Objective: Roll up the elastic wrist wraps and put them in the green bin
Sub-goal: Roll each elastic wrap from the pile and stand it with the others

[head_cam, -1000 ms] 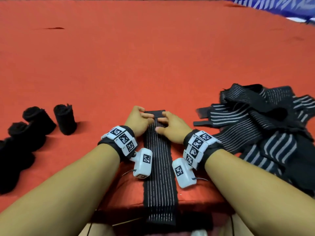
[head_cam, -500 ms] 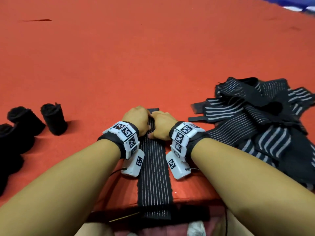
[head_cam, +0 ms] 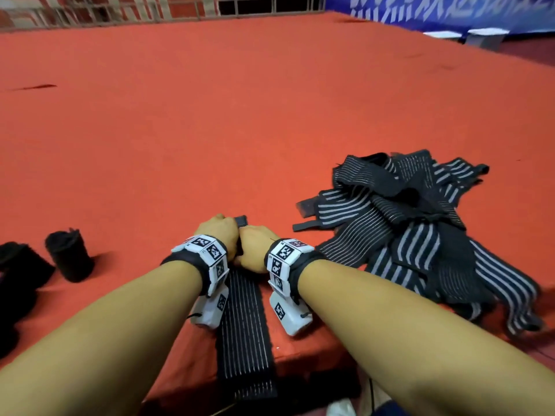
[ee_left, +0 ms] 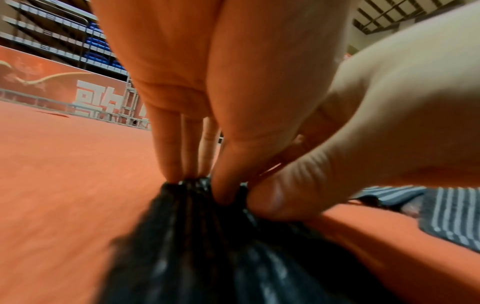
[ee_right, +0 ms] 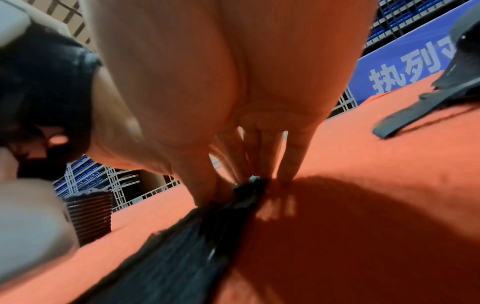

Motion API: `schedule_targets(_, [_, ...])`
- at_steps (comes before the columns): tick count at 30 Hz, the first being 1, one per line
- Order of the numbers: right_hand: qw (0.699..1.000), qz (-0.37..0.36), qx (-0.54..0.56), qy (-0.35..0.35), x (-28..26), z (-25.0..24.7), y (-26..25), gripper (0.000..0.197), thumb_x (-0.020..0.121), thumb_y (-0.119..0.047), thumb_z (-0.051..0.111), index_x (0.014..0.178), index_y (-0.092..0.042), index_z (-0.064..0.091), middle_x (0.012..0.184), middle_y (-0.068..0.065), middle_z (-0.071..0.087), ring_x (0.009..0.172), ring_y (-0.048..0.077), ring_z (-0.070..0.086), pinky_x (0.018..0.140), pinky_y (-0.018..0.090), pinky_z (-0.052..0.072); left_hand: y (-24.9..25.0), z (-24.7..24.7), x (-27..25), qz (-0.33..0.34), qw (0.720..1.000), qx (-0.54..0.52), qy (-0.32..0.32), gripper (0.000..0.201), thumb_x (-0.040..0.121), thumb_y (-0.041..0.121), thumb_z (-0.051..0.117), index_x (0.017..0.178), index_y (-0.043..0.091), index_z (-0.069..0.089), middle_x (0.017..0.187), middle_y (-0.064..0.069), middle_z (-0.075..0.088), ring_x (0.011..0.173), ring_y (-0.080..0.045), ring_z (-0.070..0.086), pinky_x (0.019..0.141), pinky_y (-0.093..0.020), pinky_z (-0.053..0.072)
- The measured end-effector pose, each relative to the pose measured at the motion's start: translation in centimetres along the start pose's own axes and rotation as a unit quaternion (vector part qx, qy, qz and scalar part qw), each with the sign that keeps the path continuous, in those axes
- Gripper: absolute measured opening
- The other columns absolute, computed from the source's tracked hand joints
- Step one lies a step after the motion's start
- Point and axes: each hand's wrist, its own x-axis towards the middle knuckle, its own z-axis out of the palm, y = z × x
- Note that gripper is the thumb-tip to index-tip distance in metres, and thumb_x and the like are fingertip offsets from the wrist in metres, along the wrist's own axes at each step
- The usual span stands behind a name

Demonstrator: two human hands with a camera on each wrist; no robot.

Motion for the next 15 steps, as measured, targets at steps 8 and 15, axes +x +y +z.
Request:
schedule_targets(8, [0.985, 0.076, -0.025, 0.154, -5.0, -6.3, 4.7, 0.034, 0.085, -0.012, 0.061, 0.118, -0.005, 0.059, 0.124, 0.015, 0.054, 0.118, 0.037, 0.053, 0.094, 0.041, 0.046, 8.3, -4.7, -0.9, 0.086, 0.985, -0.101, 0.107, 0.029, 0.09, 0.015, 0.057, 0.118, 0.017, 0.065, 0.119, -0.014, 0.067, 0.111, -0.038, 0.063, 0.084, -0.04, 0.048])
schedule_targets(15, [0.93, 0.218, -0.047, 0.293, -12.7, -8.8, 12.2, 0.034, 0.09, -0.024, 0.058, 0.121, -0.011, 0.065, 0.155, 0.008, 0.033, 0.145, 0.029, 0.022, 0.113, 0.044, 0.027, 19.0, -6.9, -1.5, 0.206, 0.943, -0.21, 0.154, 0.021, 0.096, 0.027, 0.06, 0.112, 0.025, 0.073, 0.128, -0.007, 0.061, 0.115, -0.03, 0.06, 0.093, -0.04, 0.049])
